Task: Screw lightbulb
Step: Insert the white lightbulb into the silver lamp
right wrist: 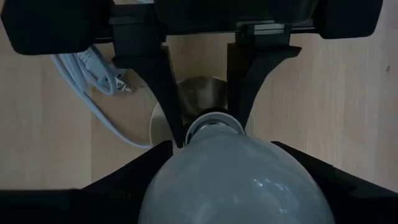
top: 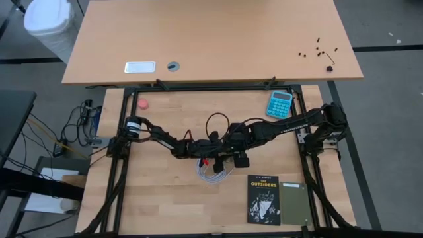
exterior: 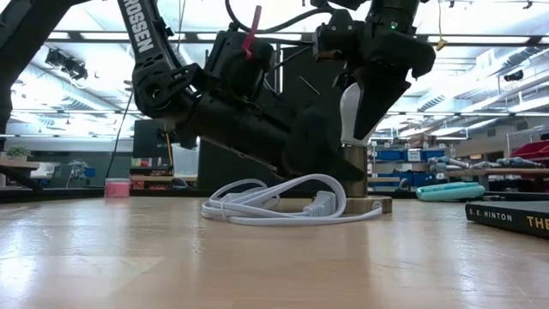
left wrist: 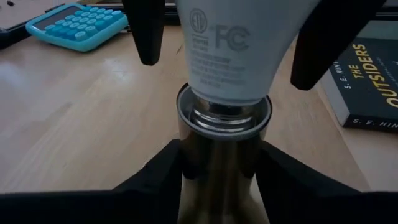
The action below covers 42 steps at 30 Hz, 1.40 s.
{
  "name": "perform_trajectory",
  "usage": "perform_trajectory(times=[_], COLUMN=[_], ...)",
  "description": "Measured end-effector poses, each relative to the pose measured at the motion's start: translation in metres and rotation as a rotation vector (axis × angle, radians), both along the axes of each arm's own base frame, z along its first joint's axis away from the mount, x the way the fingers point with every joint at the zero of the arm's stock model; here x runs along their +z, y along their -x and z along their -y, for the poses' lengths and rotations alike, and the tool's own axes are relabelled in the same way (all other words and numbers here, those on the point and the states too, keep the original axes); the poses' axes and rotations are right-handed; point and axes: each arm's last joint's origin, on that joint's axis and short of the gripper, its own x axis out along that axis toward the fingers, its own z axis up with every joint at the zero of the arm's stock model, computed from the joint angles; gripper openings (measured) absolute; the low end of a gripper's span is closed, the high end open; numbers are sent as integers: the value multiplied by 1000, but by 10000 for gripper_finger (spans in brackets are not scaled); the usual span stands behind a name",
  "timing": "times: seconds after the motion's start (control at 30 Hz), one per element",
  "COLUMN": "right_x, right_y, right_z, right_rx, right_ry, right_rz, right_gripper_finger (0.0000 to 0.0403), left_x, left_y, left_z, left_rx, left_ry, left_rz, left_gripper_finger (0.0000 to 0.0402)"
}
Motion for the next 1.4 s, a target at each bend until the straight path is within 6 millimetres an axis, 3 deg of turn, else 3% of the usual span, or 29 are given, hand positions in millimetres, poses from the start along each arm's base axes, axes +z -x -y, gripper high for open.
perform_trajectory(times=[1.1, 1.4], right_x=[12, 25], right_y=[-8, -38], right_z=[18, 18], right_rx=[64, 112], right_ry=[-78, -62], right_rz=[20, -125], right_gripper_finger=[270, 270], left_x=[0, 0], left_y=[0, 0], left_z=[1, 1], left_rx=[13, 16], left_ry=[4, 7], left_rz=[1, 0], left_gripper_finger=[177, 177])
